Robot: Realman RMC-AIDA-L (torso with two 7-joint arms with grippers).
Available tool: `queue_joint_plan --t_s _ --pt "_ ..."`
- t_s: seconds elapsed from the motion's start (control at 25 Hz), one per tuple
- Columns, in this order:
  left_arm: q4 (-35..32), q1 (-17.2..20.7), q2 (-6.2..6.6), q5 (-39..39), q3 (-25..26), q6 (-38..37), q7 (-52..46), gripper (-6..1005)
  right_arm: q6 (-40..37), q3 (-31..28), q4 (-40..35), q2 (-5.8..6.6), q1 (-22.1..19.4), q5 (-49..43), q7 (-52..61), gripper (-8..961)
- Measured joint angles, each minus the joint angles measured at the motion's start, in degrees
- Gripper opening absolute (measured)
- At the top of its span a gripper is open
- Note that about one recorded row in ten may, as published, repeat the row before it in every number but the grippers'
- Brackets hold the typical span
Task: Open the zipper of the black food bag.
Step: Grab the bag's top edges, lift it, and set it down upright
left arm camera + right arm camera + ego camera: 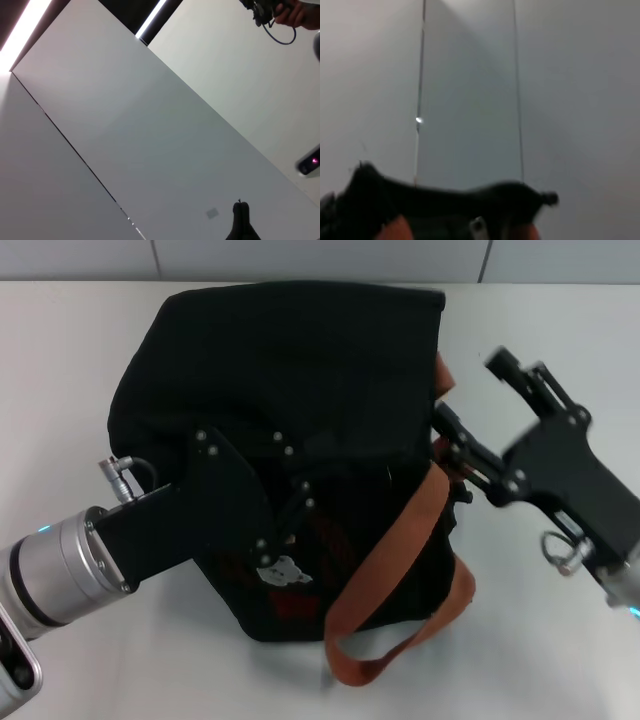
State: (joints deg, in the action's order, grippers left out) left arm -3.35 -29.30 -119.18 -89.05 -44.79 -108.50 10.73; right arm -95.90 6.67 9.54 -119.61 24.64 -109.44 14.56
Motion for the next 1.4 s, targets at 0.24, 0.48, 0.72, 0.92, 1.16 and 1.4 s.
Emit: queue_joint_plan --t_s 0.24,0.48,0.72,0.92,1.16,1.4 --pt "0.26 -0.06 0.00 0.16 0.20 0.22 0.00 94 -0.13 -0.41 -1.68 -0.02 -5.41 -0.07 -0.02 830" --pt "0.28 -0.04 0.00 0.15 0.24 0.38 0.00 95 -4.13 0.06 -2.42 -0.05 -6.89 -1.77 -7.69 830" --pt "0.38 0.07 0.00 0.23 0.32 0.40 0.00 95 -2.37 0.02 1.29 -0.24 -6.30 -2.81 -21.69 830" --pt "0.45 0.04 0.00 0.15 0.32 0.36 0.00 95 0.12 -0.09 5.19 -0.27 -5.56 -2.88 -30.42 830" --pt "0.45 -0.11 0.00 0.14 0.24 0.35 0.00 96 2.53 -1.78 8.72 -0.28 -4.99 -2.42 -39.21 831" --pt "0.45 -0.15 0.00 0.15 0.14 0.34 0.00 96 3.58 -4.00 9.18 -0.28 -4.67 -2.37 -39.75 831"
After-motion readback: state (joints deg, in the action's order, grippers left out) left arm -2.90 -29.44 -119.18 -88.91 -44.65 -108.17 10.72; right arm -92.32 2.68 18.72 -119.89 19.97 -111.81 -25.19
